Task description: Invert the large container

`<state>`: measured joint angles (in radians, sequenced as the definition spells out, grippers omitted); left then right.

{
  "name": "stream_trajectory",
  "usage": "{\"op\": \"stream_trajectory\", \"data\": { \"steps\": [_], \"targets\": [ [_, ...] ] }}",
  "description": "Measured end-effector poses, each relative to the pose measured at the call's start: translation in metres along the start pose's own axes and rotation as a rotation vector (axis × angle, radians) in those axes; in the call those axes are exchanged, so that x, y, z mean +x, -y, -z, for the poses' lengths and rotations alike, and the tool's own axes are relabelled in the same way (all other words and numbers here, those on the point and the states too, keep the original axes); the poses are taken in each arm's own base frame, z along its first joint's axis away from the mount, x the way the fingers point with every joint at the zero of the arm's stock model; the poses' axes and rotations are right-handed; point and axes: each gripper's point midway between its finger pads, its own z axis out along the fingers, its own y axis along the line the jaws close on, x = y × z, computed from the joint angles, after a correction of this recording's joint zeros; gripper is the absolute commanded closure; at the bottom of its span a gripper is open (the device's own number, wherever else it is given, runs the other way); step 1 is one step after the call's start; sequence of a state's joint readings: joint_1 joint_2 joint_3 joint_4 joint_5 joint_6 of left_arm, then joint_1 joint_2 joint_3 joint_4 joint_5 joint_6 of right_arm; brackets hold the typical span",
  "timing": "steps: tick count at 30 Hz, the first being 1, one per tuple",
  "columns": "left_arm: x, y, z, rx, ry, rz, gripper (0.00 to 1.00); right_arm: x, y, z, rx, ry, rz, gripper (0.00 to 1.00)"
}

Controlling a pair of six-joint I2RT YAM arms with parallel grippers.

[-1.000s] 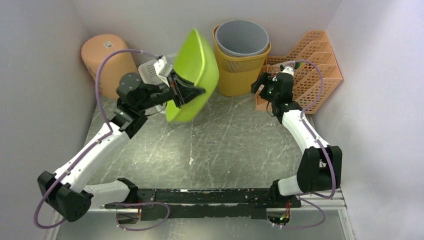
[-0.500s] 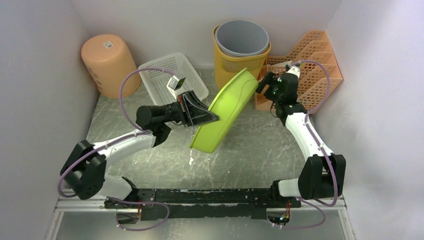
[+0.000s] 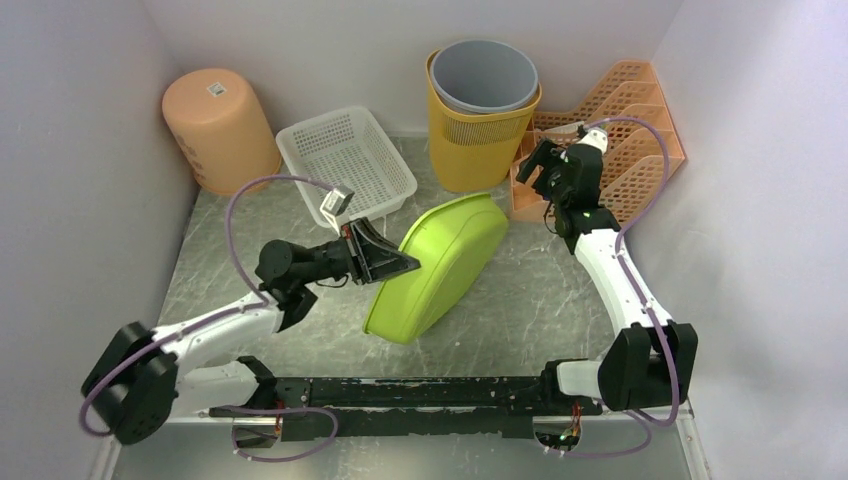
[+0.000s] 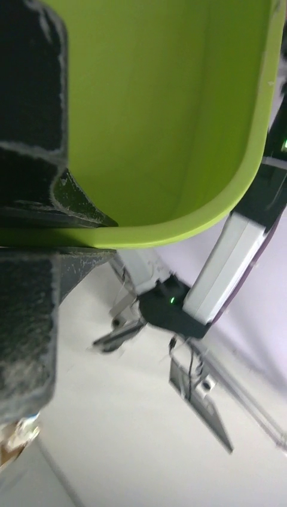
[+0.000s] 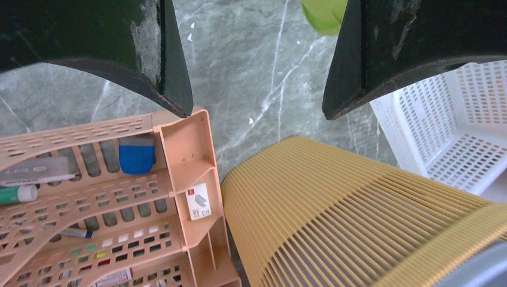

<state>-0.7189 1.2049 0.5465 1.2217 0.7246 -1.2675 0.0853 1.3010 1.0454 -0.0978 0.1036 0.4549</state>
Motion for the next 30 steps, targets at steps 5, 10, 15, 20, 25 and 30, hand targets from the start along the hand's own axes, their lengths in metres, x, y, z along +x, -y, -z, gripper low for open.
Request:
{"op": "stream_trajectory", "data": {
  "steps": [5, 10, 15, 20, 25, 30],
  "targets": [
    [-0.018, -0.018, 0.017, -0.215, 0.086, -0.107, 0.93, -0.017, -0.007, 0.007, -0.02, 0.04, -0.004, 0.19],
    [-0.044, -0.04, 0.051, -0.444, 0.219, -0.164, 0.88, -0.017, -0.008, 0.007, -0.027, 0.039, -0.005, 0.19],
    [-0.048, -0.05, 0.066, -0.532, 0.263, -0.166, 0.93, -0.016, -0.011, 0.008, -0.042, 0.033, -0.006, 0.19],
    [-0.044, -0.046, 0.074, -0.523, 0.281, -0.177, 0.93, -0.016, -0.012, 0.008, -0.047, 0.031, -0.009, 0.19],
    [-0.053, -0.039, 0.066, -0.525, 0.272, -0.178, 0.93, -0.016, -0.011, 0.008, -0.041, 0.034, -0.009, 0.19],
    [-0.056, -0.028, 0.049, -0.47, 0.261, -0.133, 0.93, -0.014, -0.01, 0.005, -0.036, 0.031, -0.009, 0.19]
  ]
}}
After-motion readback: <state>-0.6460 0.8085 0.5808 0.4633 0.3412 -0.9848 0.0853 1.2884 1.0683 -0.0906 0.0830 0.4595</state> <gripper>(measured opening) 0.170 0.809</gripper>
